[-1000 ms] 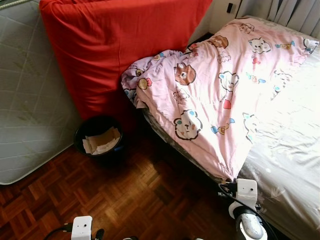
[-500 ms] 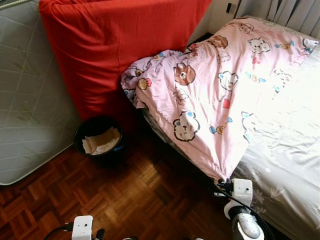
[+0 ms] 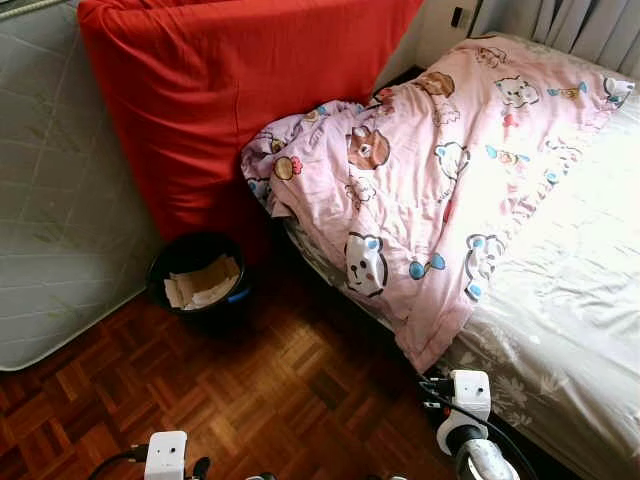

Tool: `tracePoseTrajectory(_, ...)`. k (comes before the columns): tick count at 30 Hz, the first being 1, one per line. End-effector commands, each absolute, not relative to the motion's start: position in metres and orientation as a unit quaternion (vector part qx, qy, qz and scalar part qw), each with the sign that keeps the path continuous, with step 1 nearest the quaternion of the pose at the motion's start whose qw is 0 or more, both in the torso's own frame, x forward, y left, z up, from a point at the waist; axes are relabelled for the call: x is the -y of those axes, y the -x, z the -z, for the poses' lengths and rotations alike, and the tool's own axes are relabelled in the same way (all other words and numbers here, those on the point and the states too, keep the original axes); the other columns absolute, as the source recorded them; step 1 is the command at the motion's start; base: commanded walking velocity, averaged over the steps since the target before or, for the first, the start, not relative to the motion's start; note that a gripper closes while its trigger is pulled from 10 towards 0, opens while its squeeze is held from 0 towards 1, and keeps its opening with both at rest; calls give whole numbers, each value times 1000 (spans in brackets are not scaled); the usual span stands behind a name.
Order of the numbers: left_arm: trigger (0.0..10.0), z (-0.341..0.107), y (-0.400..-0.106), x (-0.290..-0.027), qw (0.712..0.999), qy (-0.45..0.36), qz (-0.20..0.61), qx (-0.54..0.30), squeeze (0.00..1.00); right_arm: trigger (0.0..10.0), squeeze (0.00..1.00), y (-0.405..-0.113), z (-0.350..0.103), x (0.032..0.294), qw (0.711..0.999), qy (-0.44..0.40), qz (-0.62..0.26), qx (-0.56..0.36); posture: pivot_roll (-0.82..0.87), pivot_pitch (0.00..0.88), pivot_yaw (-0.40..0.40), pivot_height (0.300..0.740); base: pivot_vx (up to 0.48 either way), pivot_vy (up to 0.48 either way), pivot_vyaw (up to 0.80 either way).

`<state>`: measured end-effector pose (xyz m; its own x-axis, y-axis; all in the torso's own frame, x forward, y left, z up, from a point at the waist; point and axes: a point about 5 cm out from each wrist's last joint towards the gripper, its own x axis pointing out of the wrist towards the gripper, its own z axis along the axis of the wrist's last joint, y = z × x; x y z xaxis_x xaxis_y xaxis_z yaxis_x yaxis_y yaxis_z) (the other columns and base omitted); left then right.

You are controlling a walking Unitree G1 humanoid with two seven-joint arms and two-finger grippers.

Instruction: Clean up the room

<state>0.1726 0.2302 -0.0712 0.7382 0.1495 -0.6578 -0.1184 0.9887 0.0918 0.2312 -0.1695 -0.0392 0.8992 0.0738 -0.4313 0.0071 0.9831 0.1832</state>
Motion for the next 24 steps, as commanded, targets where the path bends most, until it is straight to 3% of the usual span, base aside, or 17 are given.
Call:
tracePoseTrajectory(1, 10000, 76, -164, -230, 925, -28, -70, -372, 0, 10000, 0, -223, 49, 172, 959, -123, 11, -255, 47, 175, -10, 740, 0, 0, 0)
tracePoseTrajectory(8, 10000, 76, -167, -229, 924, -12, -83, -373, 0, 10000, 0, -206, 67, 177, 923, -182, 79, -330, 32, 162, -15, 740, 0, 0, 0)
tracePoseTrajectory(13, 10000, 75, -170, -227, 925, -11, -81, -370, 0, 10000, 0, -184, 80, 187, 908, -132, 121, -380, 35, 142, -14, 740, 0, 0, 0)
tracePoseTrajectory(19, 10000, 75, -170, -227, 925, -9, -80, -372, 0, 10000, 0, -165, 89, 186, 897, -119, 101, -413, 21, 132, -10, 740, 0, 0, 0)
tracePoseTrajectory(24, 10000, 77, -168, -226, 922, 2, -84, -379, 0, 10000, 0, -155, 92, 193, 895, -93, 101, -425, 13, 118, -8, 740, 0, 0, 750)
